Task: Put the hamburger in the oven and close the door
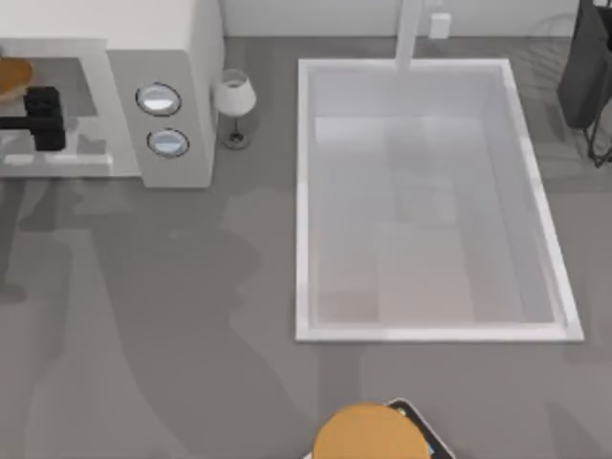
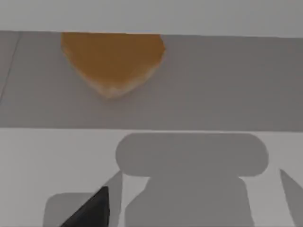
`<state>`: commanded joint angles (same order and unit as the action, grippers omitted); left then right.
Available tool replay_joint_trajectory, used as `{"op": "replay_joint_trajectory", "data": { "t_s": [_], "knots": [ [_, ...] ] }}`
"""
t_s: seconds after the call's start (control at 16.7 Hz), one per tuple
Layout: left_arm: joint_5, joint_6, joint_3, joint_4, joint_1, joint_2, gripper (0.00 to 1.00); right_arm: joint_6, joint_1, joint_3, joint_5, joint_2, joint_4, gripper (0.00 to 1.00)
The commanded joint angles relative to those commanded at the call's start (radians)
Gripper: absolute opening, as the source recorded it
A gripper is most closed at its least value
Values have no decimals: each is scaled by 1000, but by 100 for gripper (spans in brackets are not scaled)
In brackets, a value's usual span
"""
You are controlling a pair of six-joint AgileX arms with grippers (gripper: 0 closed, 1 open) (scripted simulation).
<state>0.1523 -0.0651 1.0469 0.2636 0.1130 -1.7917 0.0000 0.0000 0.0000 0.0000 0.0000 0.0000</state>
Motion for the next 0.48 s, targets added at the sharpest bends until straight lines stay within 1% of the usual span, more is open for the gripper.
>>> {"op": "replay_joint_trajectory", "data": {
  "t_s": [0.48],
  "knots": [
    [-63, 27, -434, -109, -47, 740, 100, 0, 0, 0, 0, 0, 0, 100]
  ]
}}
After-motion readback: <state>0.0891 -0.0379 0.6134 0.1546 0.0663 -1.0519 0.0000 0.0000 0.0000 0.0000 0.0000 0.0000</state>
